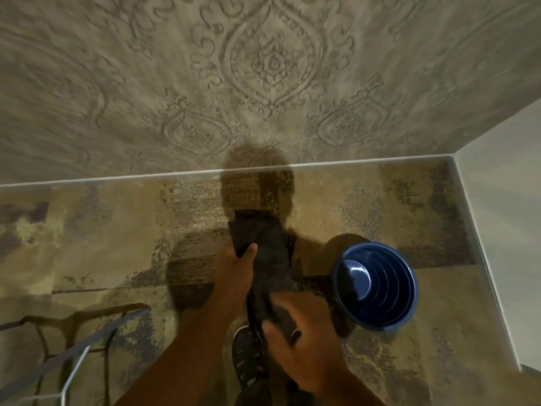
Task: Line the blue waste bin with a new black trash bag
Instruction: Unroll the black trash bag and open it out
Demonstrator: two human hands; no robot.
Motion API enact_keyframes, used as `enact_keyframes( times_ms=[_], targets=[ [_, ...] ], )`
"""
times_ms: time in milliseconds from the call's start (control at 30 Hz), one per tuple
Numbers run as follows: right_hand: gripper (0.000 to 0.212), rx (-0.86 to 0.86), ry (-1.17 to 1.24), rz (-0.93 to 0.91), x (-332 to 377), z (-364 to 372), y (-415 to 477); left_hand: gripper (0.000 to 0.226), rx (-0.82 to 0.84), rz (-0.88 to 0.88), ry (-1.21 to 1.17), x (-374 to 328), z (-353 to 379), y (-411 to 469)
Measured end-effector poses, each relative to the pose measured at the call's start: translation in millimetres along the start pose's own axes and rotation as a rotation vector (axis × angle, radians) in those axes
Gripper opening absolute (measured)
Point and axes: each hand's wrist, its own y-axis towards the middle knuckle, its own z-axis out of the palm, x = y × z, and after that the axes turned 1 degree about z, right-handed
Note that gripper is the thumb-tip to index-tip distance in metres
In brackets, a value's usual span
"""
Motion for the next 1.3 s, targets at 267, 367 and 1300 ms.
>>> enact_keyframes(
  times_ms=[267,367,1300],
  targets=[
    [0.075,-0.182,0.555,0.64,68,-64,87,0.018,-0.037,0.355,0.212,-28,14,-90],
    [0.095,-0.048,0.635,0.723,76,-82,94,0.018,-0.047,0.434,0.205,-38,14,-110],
    [0.034,-0.139,0.57,0.542,86,-100,37,0.035,-0.085,-0.031,-0.376,-68,-33,-129]
  ],
)
